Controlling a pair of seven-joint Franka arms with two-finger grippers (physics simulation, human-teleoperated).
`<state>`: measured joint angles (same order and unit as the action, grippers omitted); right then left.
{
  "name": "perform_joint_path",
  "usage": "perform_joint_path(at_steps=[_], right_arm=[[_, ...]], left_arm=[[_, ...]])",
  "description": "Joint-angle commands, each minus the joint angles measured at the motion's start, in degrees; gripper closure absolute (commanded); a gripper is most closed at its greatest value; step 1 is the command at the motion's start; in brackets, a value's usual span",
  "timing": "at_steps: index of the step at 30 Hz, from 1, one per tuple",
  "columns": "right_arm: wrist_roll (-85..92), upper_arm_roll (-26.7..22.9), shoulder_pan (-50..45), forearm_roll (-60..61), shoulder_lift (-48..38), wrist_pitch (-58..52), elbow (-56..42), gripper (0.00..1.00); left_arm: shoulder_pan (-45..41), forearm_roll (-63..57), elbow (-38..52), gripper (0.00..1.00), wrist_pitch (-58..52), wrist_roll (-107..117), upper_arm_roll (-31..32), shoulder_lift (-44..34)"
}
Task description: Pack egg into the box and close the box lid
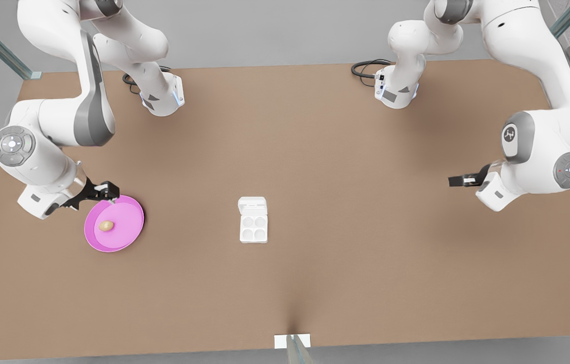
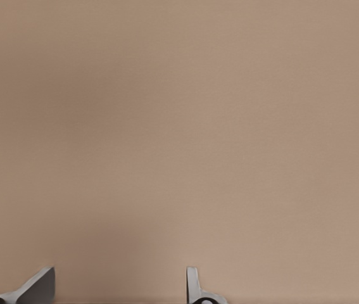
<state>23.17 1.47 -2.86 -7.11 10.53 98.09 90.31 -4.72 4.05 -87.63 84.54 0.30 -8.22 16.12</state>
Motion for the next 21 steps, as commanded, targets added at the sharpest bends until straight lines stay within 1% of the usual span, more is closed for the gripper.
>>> perform_joint_path(at_steps=[1, 2, 3, 4, 5, 6, 7, 8, 9, 10, 11, 12, 14, 17, 18, 21], right_arm=[[23.28, -0.33, 1.19, -0.36, 0.72, 0.61, 1.18, 0.0], [48.2, -1.65, 1.19, -1.24, 2.74, 4.9, 2.4, 0.0], [64.94, -2.09, 1.89, -1.5, 3.45, 12.46, 5.73, 0.0], [74.11, -2.09, 2.16, -1.24, 3.62, 21.95, 11.8, 0.0], [79.64, -2.27, 3.03, -0.98, 3.62, 29.51, 15.76, 0.0], [82.65, -2.44, 3.12, -0.71, 3.45, 33.22, 19.55, 0.0], [83.97, -2.53, 4.62, -0.28, 3.71, 36.82, 23.15, 0.0], [84.41, -3.93, 5.41, 1.83, 5.38, 39.9, 25.09, 0.0], [84.58, -6.04, 5.67, 4.91, 8.63, 41.57, 24.82, 0.0], [84.41, -6.57, 7.34, 7.46, 11.35, 44.2, 24.21, 0.0], [83.97, -8.33, 7.61, 8.87, 13.29, 45.88, 23.94, 0.0], [83.97, -9.65, 7.61, 10.53, 14.61, 46.32, 23.59, 0.0], [84.58, -9.91, 8.66, 11.06, 15.14, 46.84, 23.68, 0.0], [98.99, -9.82, 9.1, 13.43, 15.4, 46.67, 24.91, 0.0], [100.84, -10.79, 9.1, 13.61, 15.31, 46.14, 26.23, 0.0], [101.2, -10.88, 9.45, 13.61, 15.31, 46.05, 27.37, 0.0]], left_arm=[[-0.11, -0.01, 0.0, 0.0, -1.65, -0.3, -0.04, -0.21], [-0.37, -0.36, -0.08, 0.0, -5.26, -1.53, 0.05, 0.14], [1.29, -0.53, -0.17, 0.0, -9.37, -1.62, -0.04, 4.18], [1.65, 0.08, -0.08, 0.0, -13.26, -1.18, -0.04, 7.44], [2.52, 2.27, -0.08, 0.0, -13.7, -1.71, -0.04, 7.88], [3.75, 2.1, 0.0, 0.0, -12.64, -2.94, -0.04, 12.19], [4.37, 2.02, -0.08, 0.0, -12.56, -3.03, -0.04, 12.62], [5.51, 3.33, -0.08, 0.0, -12.47, -6.01, -0.13, 12.71], [6.92, 4.21, -0.08, 0.0, -12.56, -6.45, -0.04, 12.71], [7.01, 4.12, -0.08, 0.0, -12.56, -6.63, -0.04, 12.71], [6.66, 3.86, -0.87, 0.0, -12.47, -6.72, -0.04, 12.8], [6.48, 3.77, -0.88, 0.0, -12.47, -6.72, -0.04, 13.06], [6.04, 3.16, -0.96, 0.0, -12.47, -6.81, 0.05, 13.15], [6.22, 0.08, -0.88, 0.0, -12.73, -7.42, -0.04, 13.06], [6.3, -0.89, -0.88, 0.0, -12.73, -7.6, -0.04, 13.06], [6.3, -1.15, -0.88, 0.0, -12.73, -7.69, -0.04, 13.15]])
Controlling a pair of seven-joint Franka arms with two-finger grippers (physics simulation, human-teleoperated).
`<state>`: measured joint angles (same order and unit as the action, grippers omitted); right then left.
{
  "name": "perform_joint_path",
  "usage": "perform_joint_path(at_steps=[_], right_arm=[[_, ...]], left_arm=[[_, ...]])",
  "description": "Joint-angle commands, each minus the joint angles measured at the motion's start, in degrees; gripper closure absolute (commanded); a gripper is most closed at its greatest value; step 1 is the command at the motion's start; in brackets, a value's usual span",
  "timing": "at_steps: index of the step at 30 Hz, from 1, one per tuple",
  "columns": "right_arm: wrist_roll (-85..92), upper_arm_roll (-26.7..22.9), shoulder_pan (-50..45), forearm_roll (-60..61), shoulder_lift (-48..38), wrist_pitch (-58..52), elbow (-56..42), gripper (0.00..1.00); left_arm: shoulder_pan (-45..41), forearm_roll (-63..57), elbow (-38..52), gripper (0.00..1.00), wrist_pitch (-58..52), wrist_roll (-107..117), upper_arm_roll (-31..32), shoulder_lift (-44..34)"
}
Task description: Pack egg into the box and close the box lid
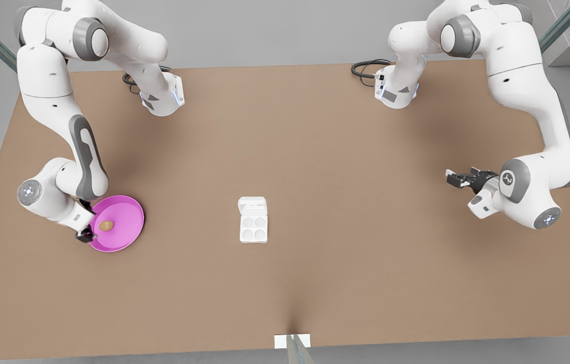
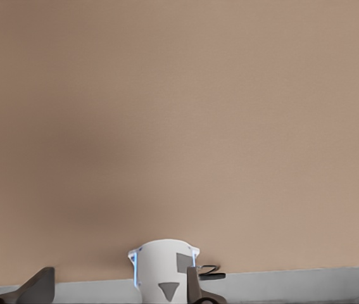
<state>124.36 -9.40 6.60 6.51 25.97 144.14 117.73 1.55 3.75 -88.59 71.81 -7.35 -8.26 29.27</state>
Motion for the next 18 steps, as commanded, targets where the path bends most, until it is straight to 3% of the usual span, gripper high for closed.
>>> perform_joint_path(at_steps=[1, 18], right_arm=[[0.09, 0.0, 0.0, 0.0, 0.13, 0.0, 0.04, 0.0], [-0.61, 0.09, -1.23, 2.55, 5.23, 0.7, -1.19, 0.0]], left_arm=[[-0.14, -0.94, -0.01, 0.0, 0.0, 0.05, 0.0, 0.0], [0.21, 0.03, 0.61, 0.0, -0.09, 0.4, 0.0, -0.09]])
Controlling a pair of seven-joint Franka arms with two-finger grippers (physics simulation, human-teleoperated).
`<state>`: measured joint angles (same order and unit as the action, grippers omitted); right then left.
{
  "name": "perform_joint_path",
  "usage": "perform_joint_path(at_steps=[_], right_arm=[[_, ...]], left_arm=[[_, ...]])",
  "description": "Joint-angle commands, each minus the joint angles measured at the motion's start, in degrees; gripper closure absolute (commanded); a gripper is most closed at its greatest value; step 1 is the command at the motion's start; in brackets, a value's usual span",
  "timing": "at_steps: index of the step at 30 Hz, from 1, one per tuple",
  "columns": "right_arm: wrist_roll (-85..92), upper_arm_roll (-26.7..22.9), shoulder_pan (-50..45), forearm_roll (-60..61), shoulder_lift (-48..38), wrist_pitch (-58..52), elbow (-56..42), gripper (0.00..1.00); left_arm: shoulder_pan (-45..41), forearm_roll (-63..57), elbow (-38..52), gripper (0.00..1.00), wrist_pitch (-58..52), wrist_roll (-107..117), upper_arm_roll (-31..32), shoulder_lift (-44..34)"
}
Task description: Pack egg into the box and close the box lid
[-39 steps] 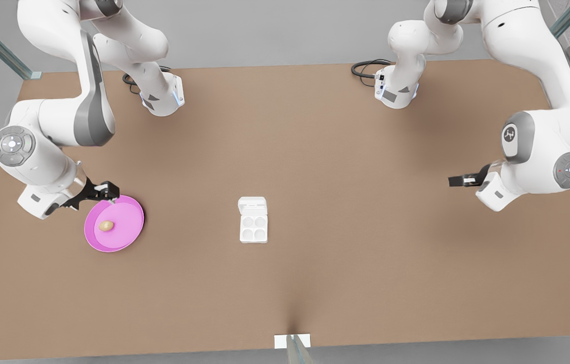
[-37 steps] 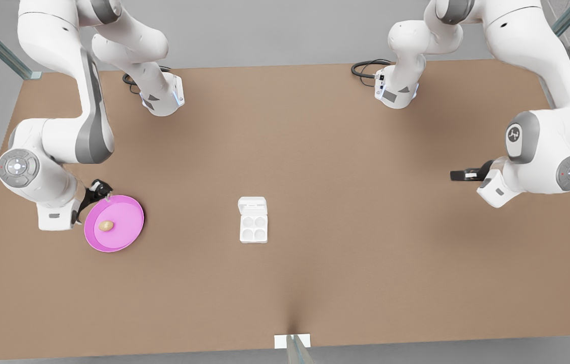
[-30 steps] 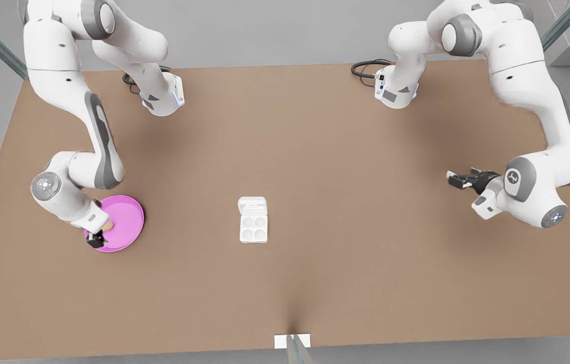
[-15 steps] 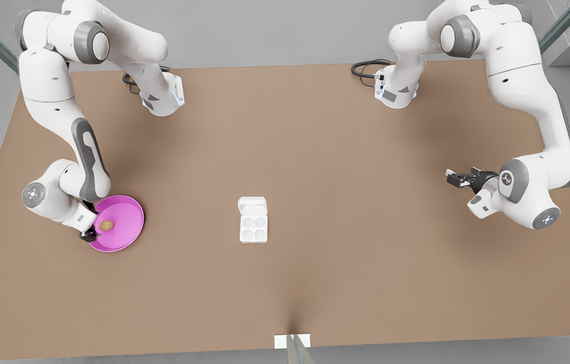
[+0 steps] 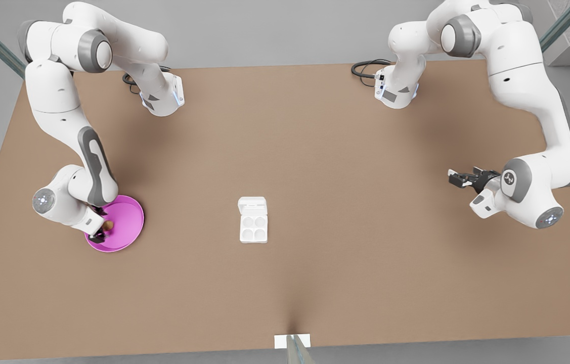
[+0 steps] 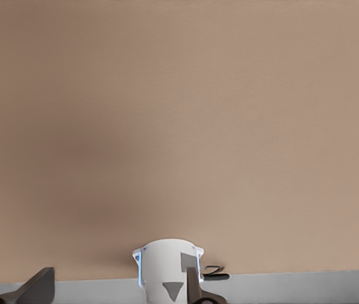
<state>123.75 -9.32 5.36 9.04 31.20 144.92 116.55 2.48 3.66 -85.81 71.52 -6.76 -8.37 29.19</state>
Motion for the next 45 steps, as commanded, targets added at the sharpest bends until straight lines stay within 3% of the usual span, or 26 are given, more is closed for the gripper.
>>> perform_joint_path(at_steps=[1, 3, 4, 6, 10, 13, 21, 45], right_arm=[[0.0, 0.0, 0.09, 0.01, 0.0, 0.01, -0.01, 0.0], [0.0, 0.0, 0.09, -0.08, 0.26, 0.01, -0.01, 0.0], [-0.09, 0.0, 0.09, -0.08, 0.35, 0.01, -0.01, 0.08], [-0.18, 0.0, 0.18, -0.08, 0.7, 0.45, -0.01, 0.08], [-0.18, 0.0, 0.44, 0.01, 0.7, 0.36, -0.01, 0.16], [-0.26, 0.0, 0.35, 0.01, 0.7, 0.45, -0.01, 0.29], [-0.26, 0.0, 0.35, 0.01, 0.79, 0.45, -0.01, 0.37], [-0.35, 0.0, 0.26, 0.72, 0.79, 0.27, -0.36, 0.42]], left_arm=[[1.38, 3.72, 1.0, 0.0, -0.15, -0.01, -0.06, -0.01], [-1.25, 3.45, 5.39, 0.0, -0.41, 5.7, -0.06, -0.45], [-0.9, 3.37, 7.15, 0.0, 0.29, 9.13, -0.06, -0.36], [-0.9, 3.1, 9.52, 0.0, 3.1, 9.31, -0.15, -0.36], [-0.99, 2.84, 9.87, 0.0, 2.93, 9.57, -1.91, -0.45], [-0.9, 2.93, 9.87, 0.0, 2.93, 9.57, -1.91, -0.45], [-0.72, 2.93, 10.05, 0.0, 2.93, 10.28, -1.91, -0.45], [-0.81, 2.84, 10.05, 0.0, 2.84, 10.28, -1.91, -0.45]])
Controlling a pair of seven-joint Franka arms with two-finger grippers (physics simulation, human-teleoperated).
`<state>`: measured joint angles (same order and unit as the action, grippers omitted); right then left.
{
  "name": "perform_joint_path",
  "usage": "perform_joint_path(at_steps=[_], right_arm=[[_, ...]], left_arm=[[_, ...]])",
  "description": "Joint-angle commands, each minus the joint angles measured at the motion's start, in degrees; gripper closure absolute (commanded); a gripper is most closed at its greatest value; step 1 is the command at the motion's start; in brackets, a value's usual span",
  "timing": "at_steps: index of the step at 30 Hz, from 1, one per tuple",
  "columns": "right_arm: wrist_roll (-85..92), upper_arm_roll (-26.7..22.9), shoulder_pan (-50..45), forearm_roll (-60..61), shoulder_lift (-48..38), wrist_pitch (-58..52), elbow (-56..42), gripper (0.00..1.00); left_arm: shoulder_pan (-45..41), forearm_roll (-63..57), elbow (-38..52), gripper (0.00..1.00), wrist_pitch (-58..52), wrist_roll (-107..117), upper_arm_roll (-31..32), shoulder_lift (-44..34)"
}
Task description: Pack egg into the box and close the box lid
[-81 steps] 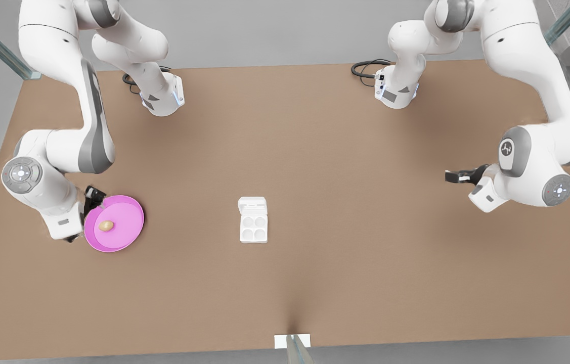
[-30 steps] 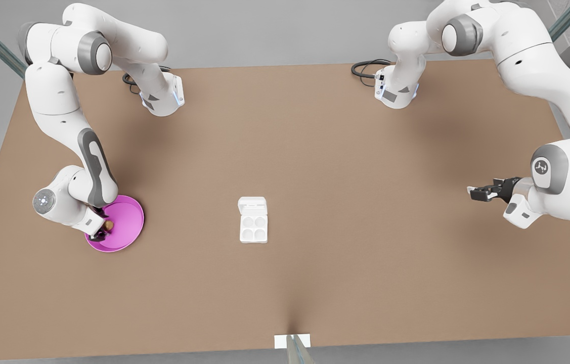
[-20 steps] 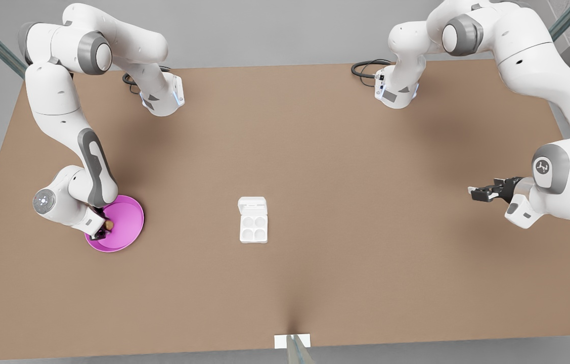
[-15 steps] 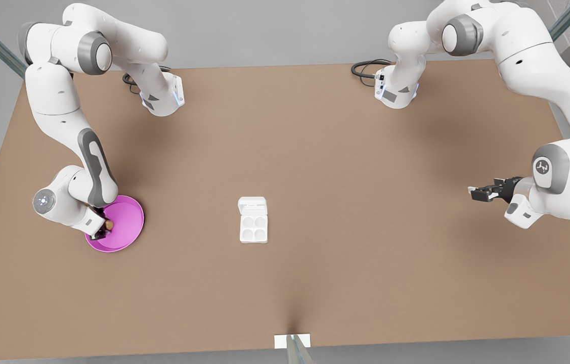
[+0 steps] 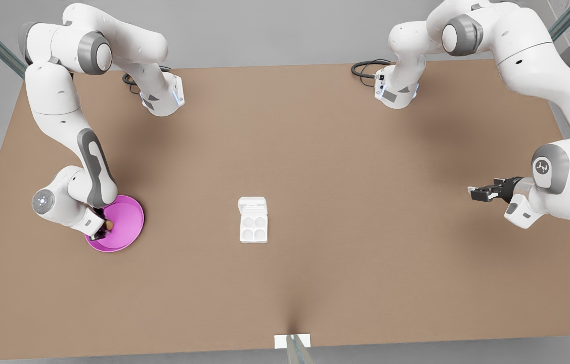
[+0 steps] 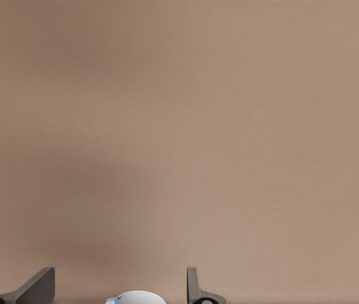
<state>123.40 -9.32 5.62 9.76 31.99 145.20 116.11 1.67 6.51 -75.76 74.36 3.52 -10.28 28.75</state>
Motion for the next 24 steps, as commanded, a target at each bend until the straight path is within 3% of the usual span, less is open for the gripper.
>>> perform_joint_path(at_steps=[1, 24], right_arm=[[0.09, 0.0, 0.0, 0.0, 0.0, 0.0, -0.01, 0.42], [-0.79, 0.0, -0.09, 0.0, -0.09, -0.7, -0.09, 0.49]], left_arm=[[0.0, 0.0, 0.0, 0.0, 0.0, 0.0, 0.0, 0.0], [0.0, 0.0, 0.0, 0.0, 0.0, 0.0, 0.0, 0.0]])
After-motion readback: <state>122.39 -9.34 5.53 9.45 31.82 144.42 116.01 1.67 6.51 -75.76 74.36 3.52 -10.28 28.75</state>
